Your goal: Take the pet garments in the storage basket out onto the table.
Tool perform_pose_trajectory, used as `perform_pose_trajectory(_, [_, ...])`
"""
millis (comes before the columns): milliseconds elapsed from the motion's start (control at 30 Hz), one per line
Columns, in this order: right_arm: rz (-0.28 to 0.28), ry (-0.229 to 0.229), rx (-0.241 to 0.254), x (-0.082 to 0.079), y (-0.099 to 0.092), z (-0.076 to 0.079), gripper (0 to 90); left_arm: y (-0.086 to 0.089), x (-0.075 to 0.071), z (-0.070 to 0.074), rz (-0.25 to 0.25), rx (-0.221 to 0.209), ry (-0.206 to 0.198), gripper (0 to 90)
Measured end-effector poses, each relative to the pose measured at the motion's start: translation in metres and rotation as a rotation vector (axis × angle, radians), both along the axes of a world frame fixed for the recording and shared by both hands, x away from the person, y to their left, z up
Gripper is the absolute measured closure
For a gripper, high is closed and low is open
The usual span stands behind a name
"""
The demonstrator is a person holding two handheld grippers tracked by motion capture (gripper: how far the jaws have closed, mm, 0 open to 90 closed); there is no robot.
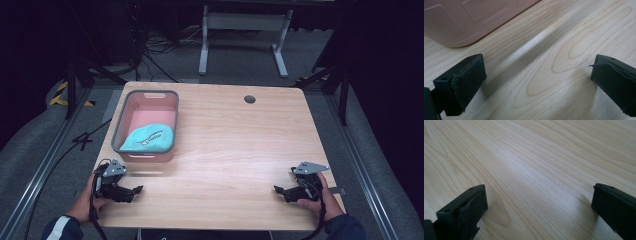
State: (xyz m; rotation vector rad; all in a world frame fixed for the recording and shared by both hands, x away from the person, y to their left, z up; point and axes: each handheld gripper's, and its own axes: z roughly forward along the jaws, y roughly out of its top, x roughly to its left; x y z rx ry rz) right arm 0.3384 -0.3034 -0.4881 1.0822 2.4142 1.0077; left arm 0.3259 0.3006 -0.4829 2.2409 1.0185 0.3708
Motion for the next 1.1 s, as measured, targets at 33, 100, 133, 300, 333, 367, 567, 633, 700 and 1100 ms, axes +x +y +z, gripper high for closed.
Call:
perform_pose_trajectory(33, [0.000, 0.000, 0.000, 0.000, 0.000, 0.000, 0.5, 0.000, 0.000, 0.000, 0.002, -0.001, -0.001, 0.4])
perform_pose_trajectory(100, [0.000, 0.000, 0.000, 0.000, 0.000, 0.000, 0.5, 0.000, -0.002, 0.000, 0.007, -0.001, -0.004, 0.6])
perform_pose_trajectory(133, [0.001, 0.000, 0.000, 0.000, 0.000, 0.000, 0.5, 0.000, -0.003, -0.001, 0.010, -0.007, -0.004, 0.7])
perform_pose_trajectory(300, [-0.001, 0.000, 0.000, 0.000, 0.000, 0.000, 0.5, 0.004, -0.002, 0.000, -0.027, -0.004, 0.003, 0.6])
perform_pose_trajectory(333, [-0.001, 0.000, 0.000, 0.000, 0.000, 0.000, 0.5, 0.004, -0.002, 0.000, -0.035, 0.000, 0.005, 0.7])
perform_pose_trajectory(367, [-0.002, 0.000, 0.000, 0.000, 0.000, 0.000, 0.5, 0.005, -0.002, 0.001, -0.040, 0.008, 0.005, 1.1])
perform_pose_trajectory(567, [-0.002, 0.000, 0.000, 0.000, 0.000, 0.000, 0.5, 0.010, -0.007, 0.010, -0.055, 0.045, 0.001, 18.8])
perform_pose_trajectory(633, [-0.002, 0.000, 0.000, 0.000, 0.000, 0.000, 0.5, 0.013, -0.010, 0.014, -0.038, 0.040, 0.003, 18.1])
perform_pose_trajectory(700, [-0.002, 0.000, 0.000, 0.000, 0.000, 0.000, 0.5, 0.016, -0.013, 0.018, -0.036, 0.023, -0.003, 18.0])
perform_pose_trajectory(1100, [-0.002, 0.000, -0.001, 0.000, 0.000, 0.000, 0.5, 0.023, -0.026, 0.055, -0.031, 0.009, -0.088, 17.8])
